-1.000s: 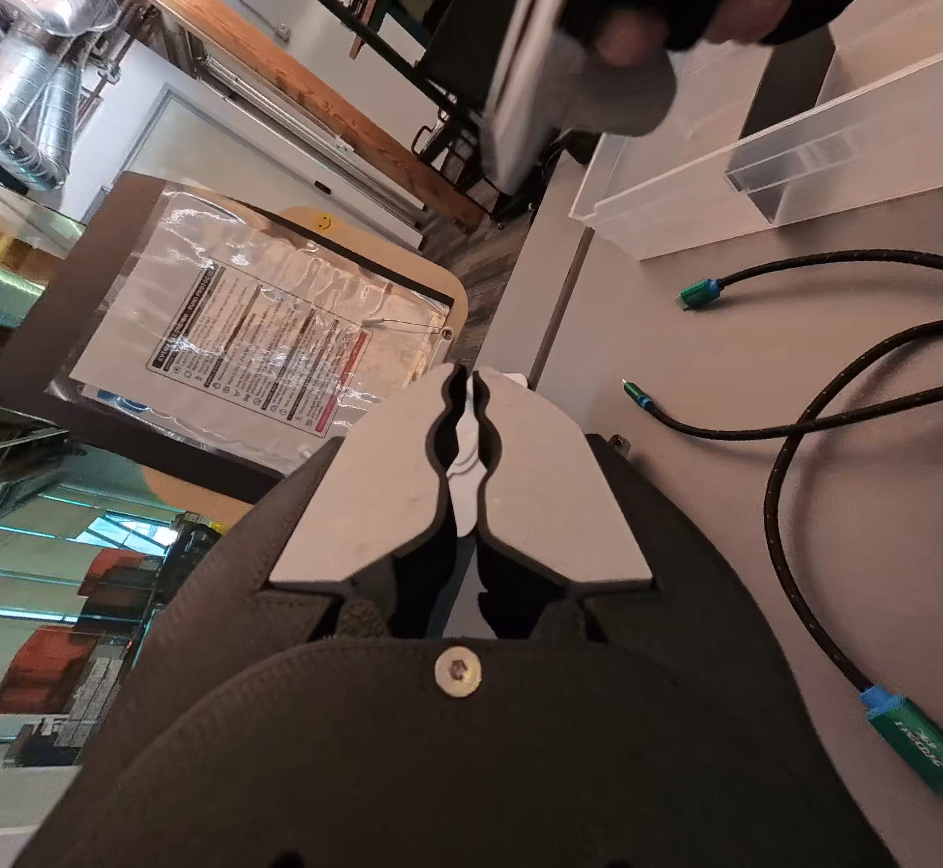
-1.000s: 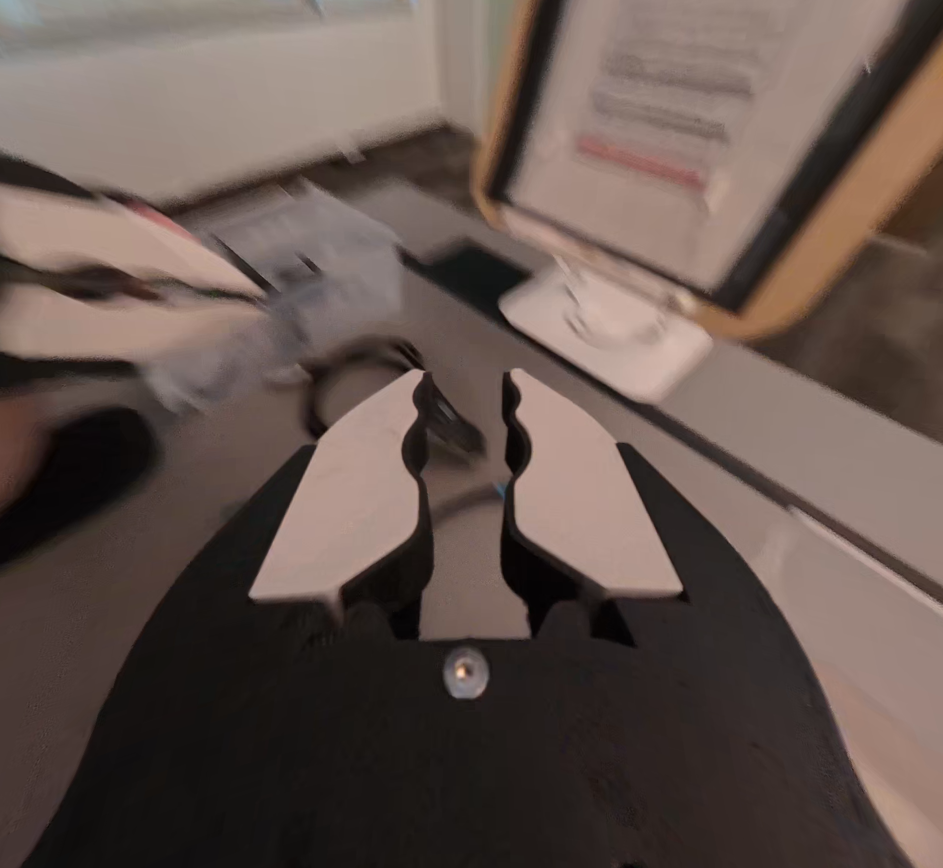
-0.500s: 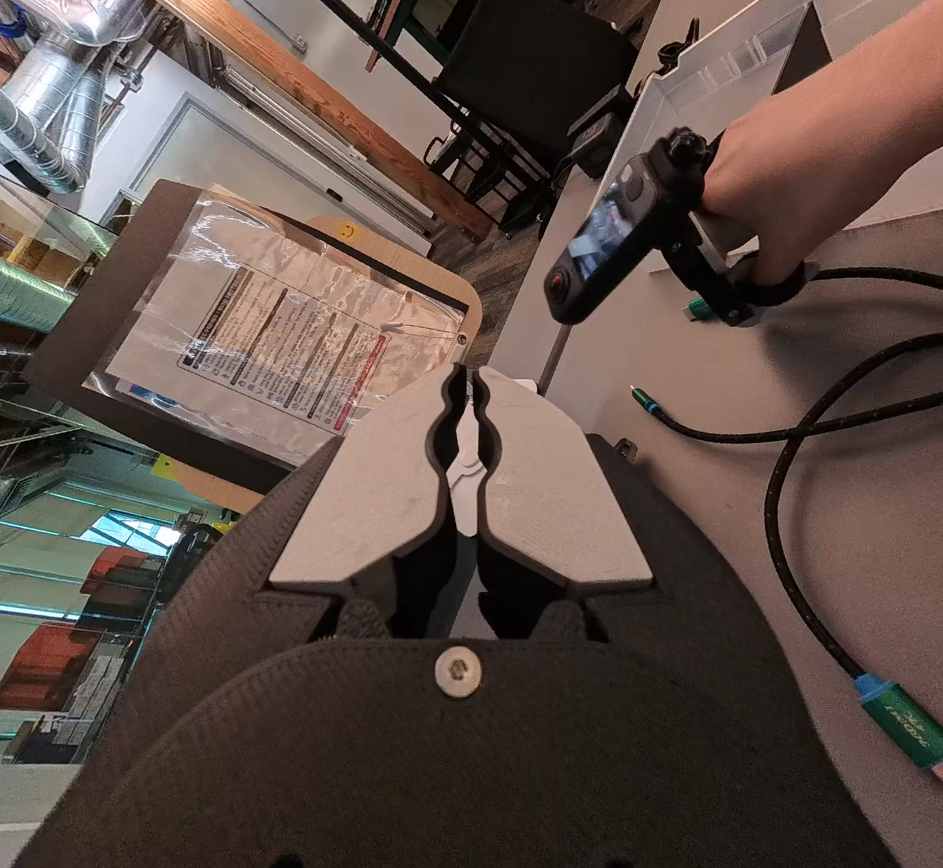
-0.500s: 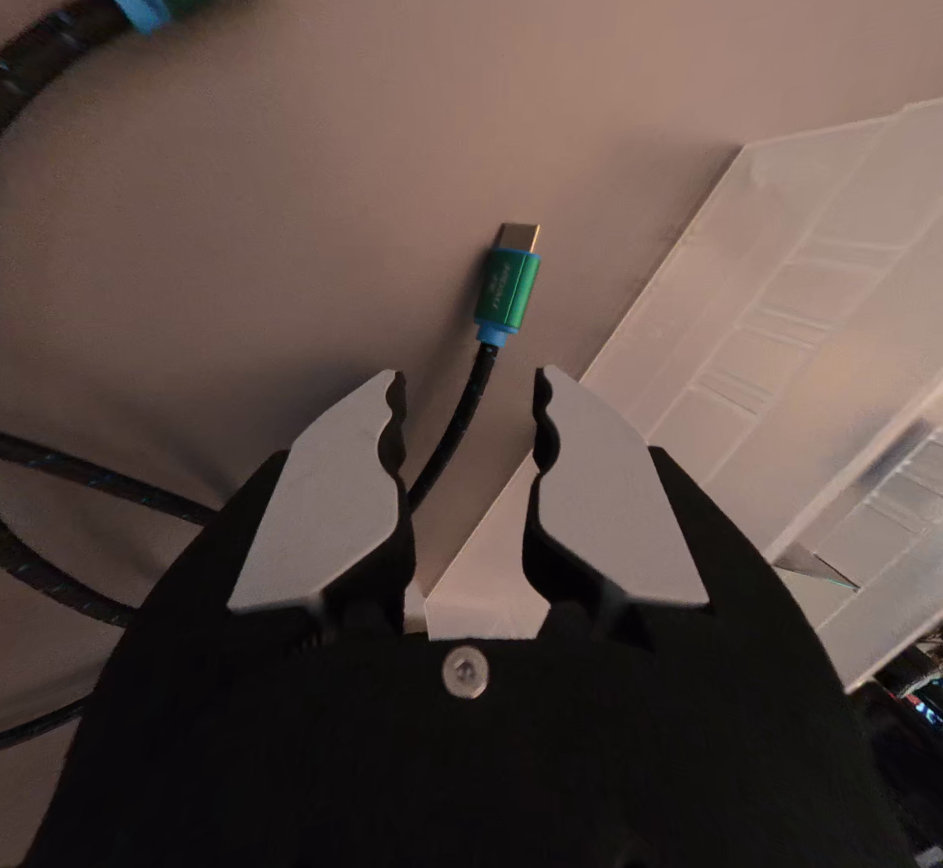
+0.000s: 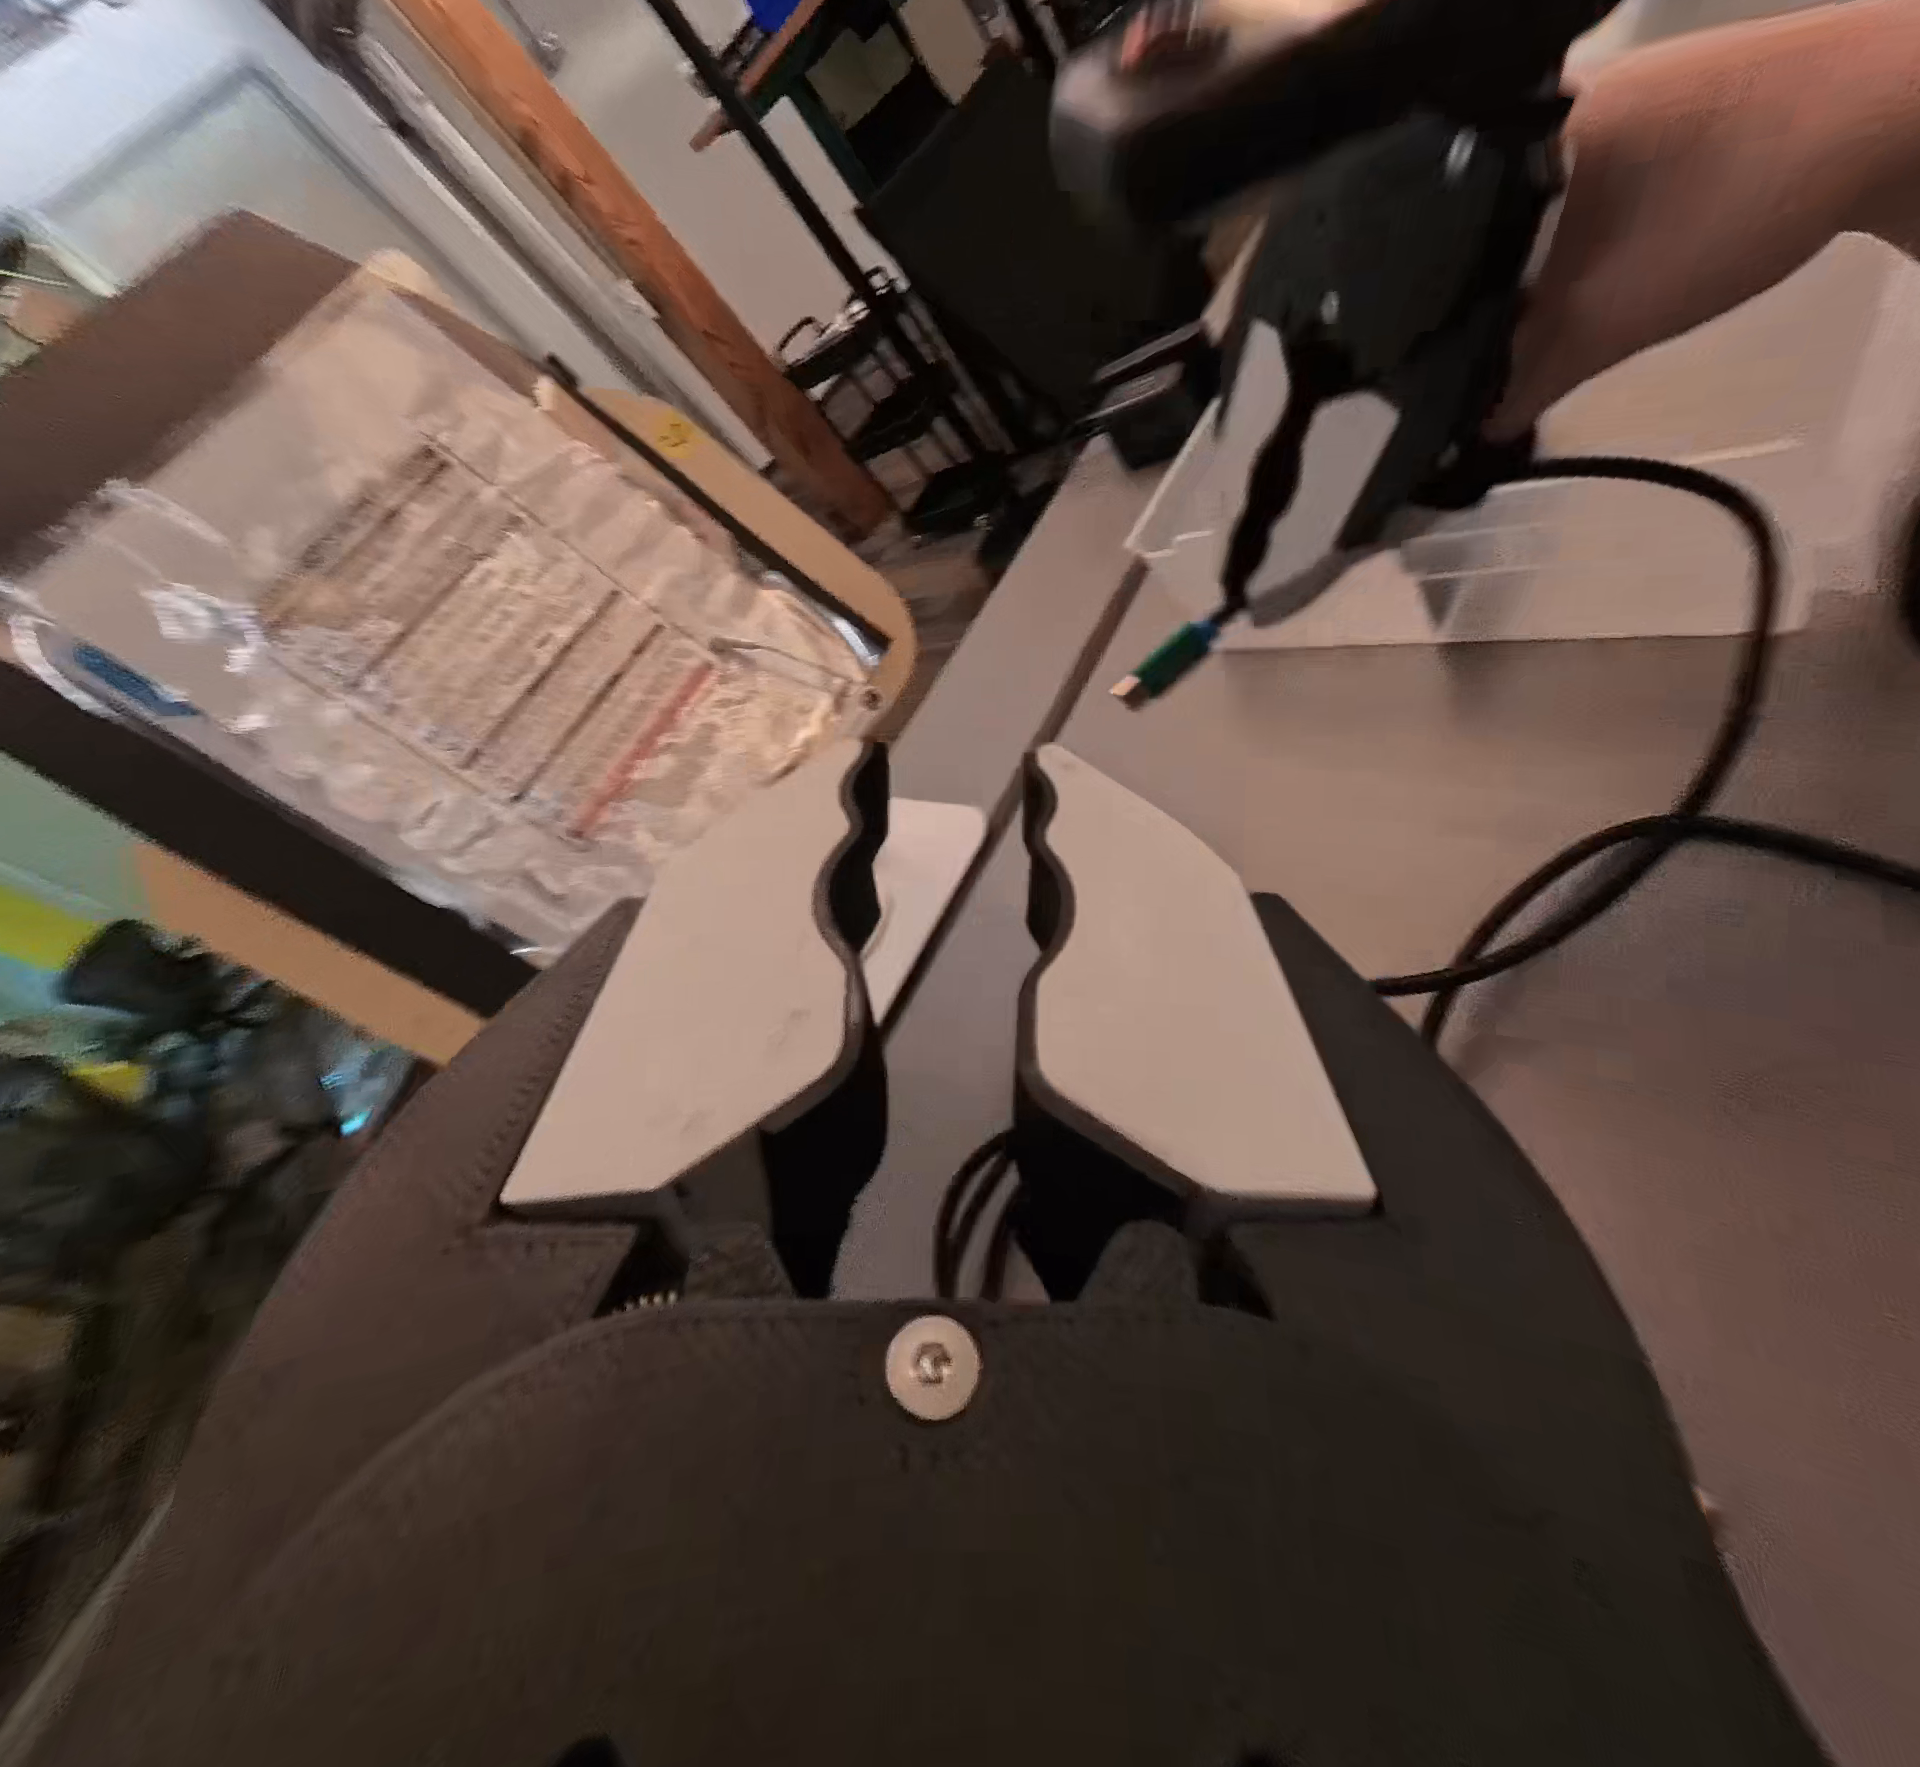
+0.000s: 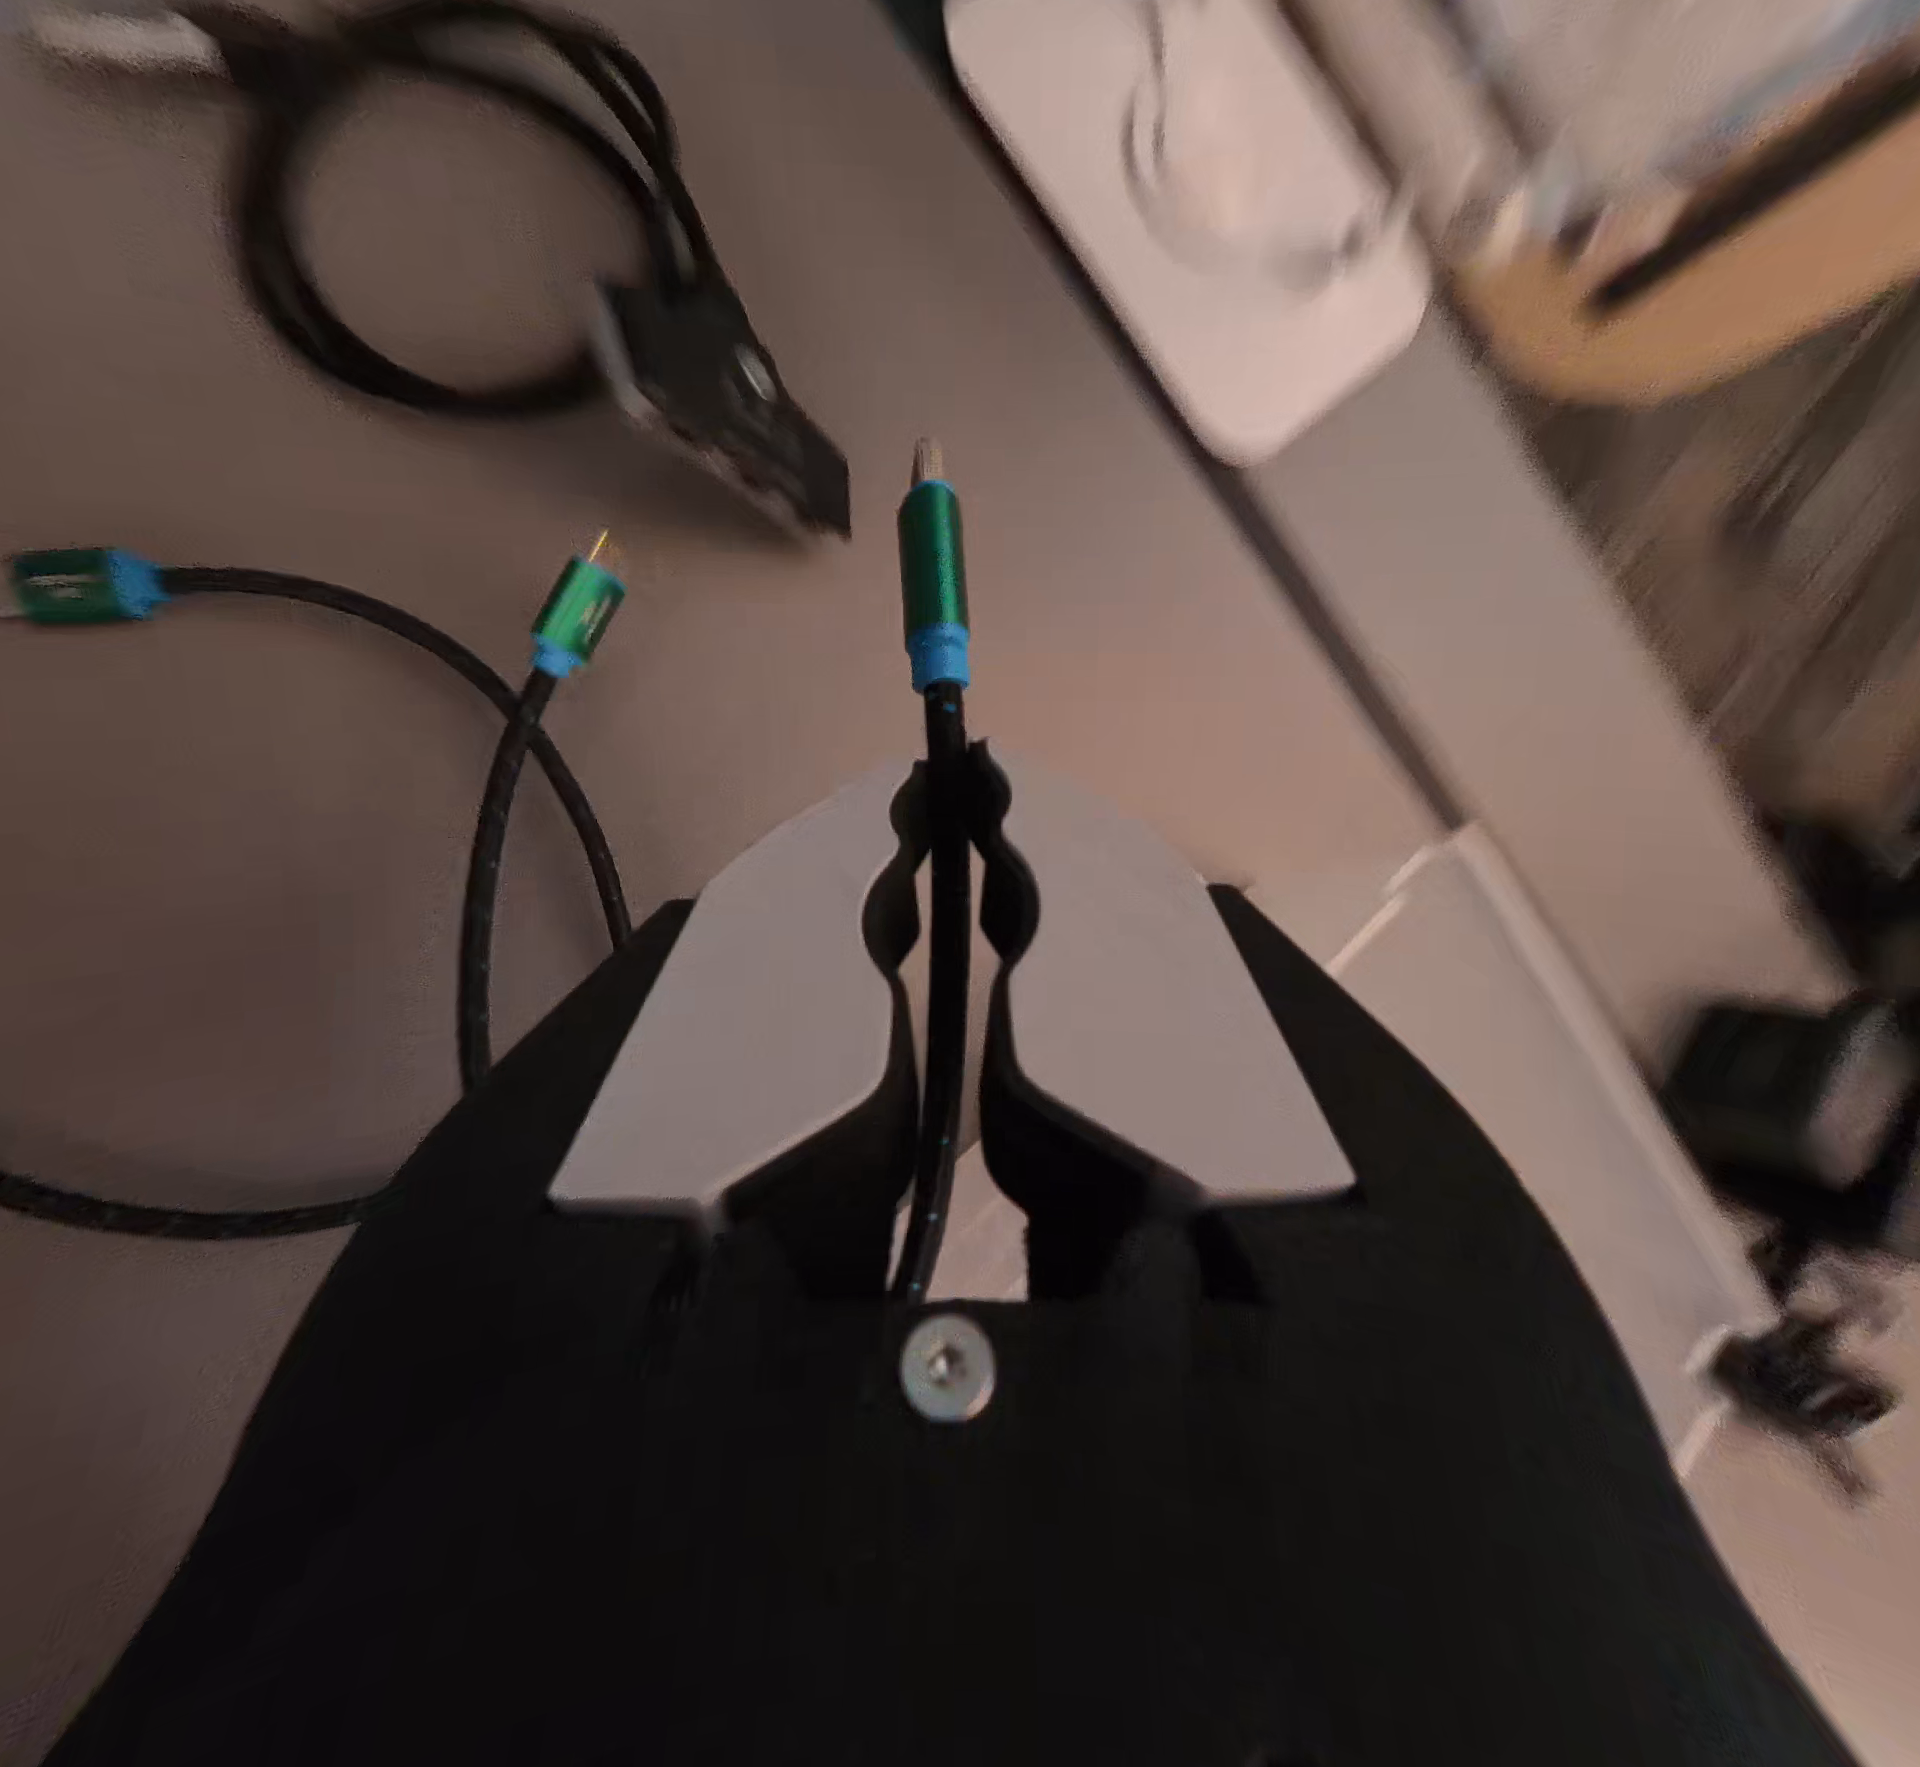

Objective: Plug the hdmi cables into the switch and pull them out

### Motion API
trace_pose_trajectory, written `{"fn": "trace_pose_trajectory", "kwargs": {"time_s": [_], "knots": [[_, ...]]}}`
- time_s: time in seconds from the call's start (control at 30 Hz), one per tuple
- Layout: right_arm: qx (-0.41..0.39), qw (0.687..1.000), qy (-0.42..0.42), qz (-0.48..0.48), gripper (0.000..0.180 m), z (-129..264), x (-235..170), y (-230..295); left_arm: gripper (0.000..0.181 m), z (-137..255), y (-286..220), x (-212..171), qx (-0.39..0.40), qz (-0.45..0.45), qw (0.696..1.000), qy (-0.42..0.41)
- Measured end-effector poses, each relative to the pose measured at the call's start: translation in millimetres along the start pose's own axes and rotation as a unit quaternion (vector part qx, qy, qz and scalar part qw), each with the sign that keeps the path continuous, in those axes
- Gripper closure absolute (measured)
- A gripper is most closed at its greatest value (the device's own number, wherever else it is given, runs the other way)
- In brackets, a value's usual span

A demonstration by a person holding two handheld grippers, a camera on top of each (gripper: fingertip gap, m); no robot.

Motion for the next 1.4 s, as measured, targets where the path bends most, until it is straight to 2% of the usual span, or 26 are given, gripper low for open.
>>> {"fn": "trace_pose_trajectory", "kwargs": {"time_s": [0.1,0.23,0.3,0.43,0.57,0.63,0.73,0.8,0.87,0.97,1.07,1.13,1.17,1.27,1.4], "knots": [[-0.056,0.979,-0.106,0.162,0.172,46.1,27.2,25.2,0.146,-6.0,-11.7,3.0,-0.031,-0.012,0.999,-0.029],[-0.142,0.933,-0.152,0.294,0.172,79.0,44.9,57.2,0.142,-12.2,-38.0,4.9,-0.052,-0.099,0.994,-0.018],[-0.171,0.923,-0.145,0.312,0.172,83.5,50.0,64.7,0.141,-14.5,-46.0,6.0,-0.036,-0.143,0.989,-0.009],[-0.168,0.904,-0.139,0.368,0.172,76.4,52.8,81.6,0.143,-17.1,-54.2,7.8,-0.021,-0.177,0.984,0.001],[-0.167,0.899,-0.136,0.382,0.172,69.8,54.9,85.8,0.153,-20.9,-57.3,0.5,-0.030,-0.196,0.980,0.021],[-0.167,0.894,-0.138,0.393,0.172,68.9,54.8,87.5,0.166,-23.0,-59.2,-2.7,-0.034,-0.211,0.977,0.025],[-0.182,0.884,-0.138,0.407,0.172,67.1,52.4,84.0,0.168,-25.1,-61.2,-2.1,-0.027,-0.242,0.970,0.024],[-0.201,0.884,-0.156,0.391,0.171,71.6,55.1,79.2,0.169,-25.5,-57.9,0.3,0.012,-0.271,0.962,0.016],[-0.199,0.887,-0.196,0.368,0.157,87.2,57.3,76.2,0.169,-23.5,-54.0,2.5,0.049,-0.302,0.952,0.005],[-0.161,0.876,-0.332,0.310,0.142,130.5,57.6,70.9,0.169,-17.0,-50.5,7.6,0.081,-0.331,0.940,-0.017],[-0.143,0.831,-0.495,0.210,0.129,178.0,45.9,44.7,0.169,-9.1,-50.9,15.5,0.104,-0.356,0.928,-0.044],[-0.139,0.792,-0.579,0.135,0.133,197.4,28.2,17.1,0.169,-1.9,-54.4,22.0,0.106,-0.367,0.922,-0.068],[-0.129,0.780,-0.605,0.092,0.142,200.7,19.0,1.7,0.169,2.0,-57.2,25.9,0.103,-0.369,0.920,-0.082],[-0.056,0.776,-0.627,-0.033,0.149,181.3,0.5,-38.4,0.169,15.4,-65.8,41.0,0.098,-0.358,0.919,-0.137],[0.128,0.790,-0.588,-0.116,0.148,118.1,-0.8,-53.3,0.169,33.5,-68.5,58.8,0.080,-0.299,0.927,-0.210]]}}
Point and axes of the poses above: each gripper's, where its closed fingertips meet, z back along the fingers, x out of its top, y = z × x across the jaws, the point moved 6 cm from there along z, back along the fingers, and after that the axes turned 5 degrees about z, right-handed, at the moved point
